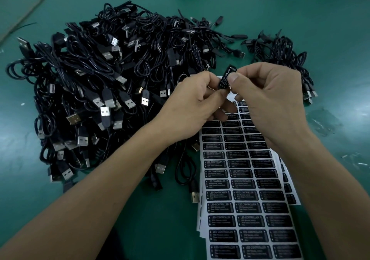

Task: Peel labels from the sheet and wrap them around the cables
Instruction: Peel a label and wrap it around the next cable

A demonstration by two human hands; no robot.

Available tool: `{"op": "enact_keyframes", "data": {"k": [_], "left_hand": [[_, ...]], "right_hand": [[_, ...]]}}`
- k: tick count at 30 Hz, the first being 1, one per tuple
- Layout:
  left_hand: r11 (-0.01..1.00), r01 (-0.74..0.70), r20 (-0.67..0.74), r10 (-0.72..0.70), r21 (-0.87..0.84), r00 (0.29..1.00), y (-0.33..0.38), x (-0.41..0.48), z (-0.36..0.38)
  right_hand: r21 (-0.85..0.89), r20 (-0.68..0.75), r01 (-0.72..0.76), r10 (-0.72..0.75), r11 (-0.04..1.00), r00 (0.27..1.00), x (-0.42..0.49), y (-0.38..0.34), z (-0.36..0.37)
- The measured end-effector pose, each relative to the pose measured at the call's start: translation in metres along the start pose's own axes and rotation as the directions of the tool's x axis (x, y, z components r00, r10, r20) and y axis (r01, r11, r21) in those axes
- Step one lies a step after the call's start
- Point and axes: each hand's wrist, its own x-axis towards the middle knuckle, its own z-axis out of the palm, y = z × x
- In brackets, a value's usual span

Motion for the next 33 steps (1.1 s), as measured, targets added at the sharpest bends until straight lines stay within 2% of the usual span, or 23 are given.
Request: {"op": "enact_keyframes", "data": {"k": [33], "left_hand": [[0.999, -0.022, -0.001, 0.022, -0.025, 1.000, -0.0023, -0.0003, -0.0001]], "right_hand": [[-0.007, -0.046, -0.006, 0.006, 1.000, 0.999, -0.0011, -0.0020, 0.0041]]}}
